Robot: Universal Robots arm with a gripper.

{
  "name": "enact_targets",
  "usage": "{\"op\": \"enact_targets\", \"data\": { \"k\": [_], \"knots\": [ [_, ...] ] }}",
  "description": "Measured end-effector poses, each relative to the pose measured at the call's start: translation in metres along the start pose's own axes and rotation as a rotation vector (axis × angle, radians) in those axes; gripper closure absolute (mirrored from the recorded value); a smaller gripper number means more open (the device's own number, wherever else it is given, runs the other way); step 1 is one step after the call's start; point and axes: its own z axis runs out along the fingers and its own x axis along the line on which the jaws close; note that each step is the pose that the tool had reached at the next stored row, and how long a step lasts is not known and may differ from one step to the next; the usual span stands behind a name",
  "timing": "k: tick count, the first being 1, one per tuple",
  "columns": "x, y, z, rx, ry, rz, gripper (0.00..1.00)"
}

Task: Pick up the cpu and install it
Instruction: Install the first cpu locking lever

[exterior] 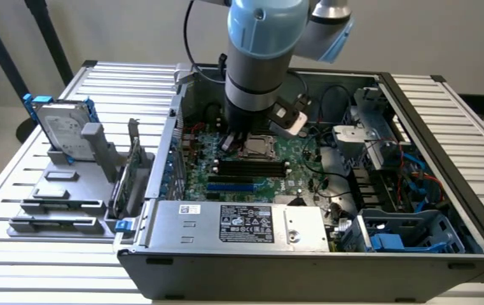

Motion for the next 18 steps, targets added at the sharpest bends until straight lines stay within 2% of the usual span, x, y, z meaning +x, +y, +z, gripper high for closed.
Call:
{"op": "enact_targets", "data": {
  "k": [9, 18],
  "knots": [
    [-0.005, -0.0035, 0.0095, 0.0, -0.0002, 0.0, 0.89],
    [-0.005, -0.0053, 0.0214, 0.0, -0.0004, 0.0, 0.89]
  ]
}}
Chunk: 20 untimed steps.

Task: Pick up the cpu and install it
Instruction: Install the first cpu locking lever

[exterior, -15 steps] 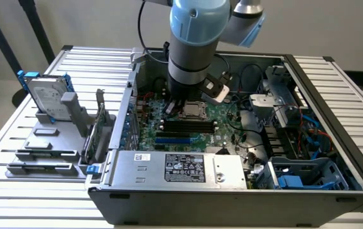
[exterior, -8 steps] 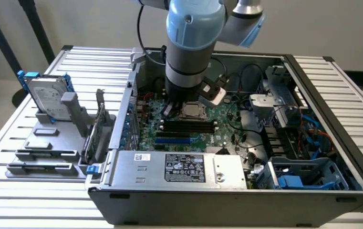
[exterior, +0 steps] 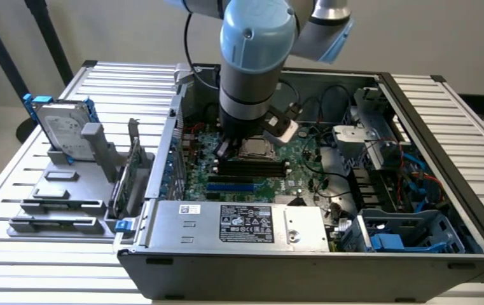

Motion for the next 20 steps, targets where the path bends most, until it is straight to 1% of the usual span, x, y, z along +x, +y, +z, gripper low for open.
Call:
{"op": "enact_targets", "data": {
  "k": [10, 20],
  "knots": [
    [0.001, -0.0019, 0.0133, 0.0001, 0.0001, 0.0, 0.89],
    [0.001, -0.0035, 0.0201, 0.0, 0.0001, 0.0, 0.89]
  ]
}}
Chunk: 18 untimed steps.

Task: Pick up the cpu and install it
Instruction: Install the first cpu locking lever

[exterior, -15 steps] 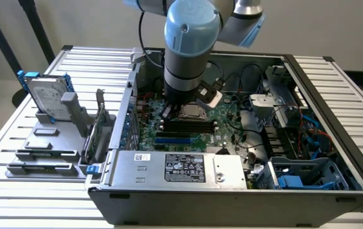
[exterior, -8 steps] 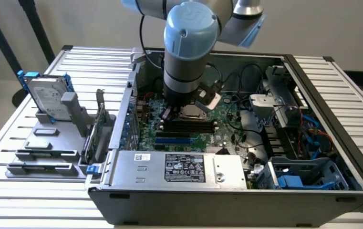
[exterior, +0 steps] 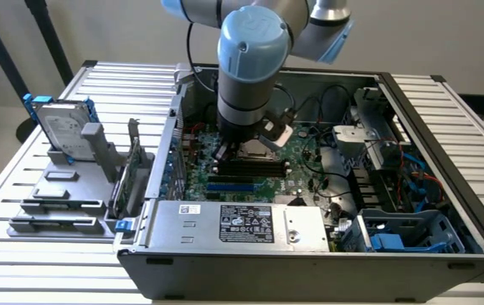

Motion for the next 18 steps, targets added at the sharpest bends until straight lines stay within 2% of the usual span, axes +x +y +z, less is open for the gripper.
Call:
{"op": "enact_targets", "data": {
  "k": [8, 15, 18],
  "knots": [
    [0.0001, -0.0002, 0.0031, -0.0015, -0.0023, 0.0, 0.89],
    [-0.0007, 0.0005, 0.007, -0.0069, -0.0109, 0.0, 0.89],
    [-0.0004, 0.0002, 0.0073, -0.0079, -0.0121, 0.0, 0.89]
  ]
}}
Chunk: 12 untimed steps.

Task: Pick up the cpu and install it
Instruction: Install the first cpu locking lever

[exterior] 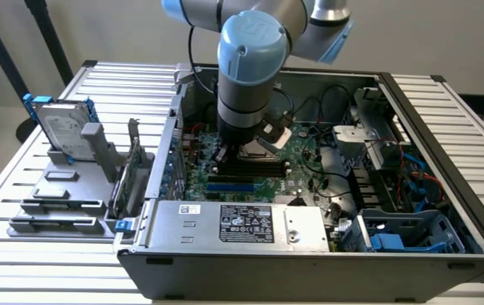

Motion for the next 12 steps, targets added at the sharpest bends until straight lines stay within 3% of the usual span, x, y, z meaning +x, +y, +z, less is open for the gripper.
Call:
{"op": "enact_targets", "data": {
  "k": [4, 8, 12],
  "knots": [
    [0.001, -0.0015, -0.0051, -0.0018, -0.0022, 0.0, 0.89],
    [0.003, -0.0041, -0.0121, -0.0068, -0.0116, -0.001, 0.89],
    [0.007, -0.0083, -0.0162, -0.0114, -0.0315, -0.023, 0.89]
  ]
}}
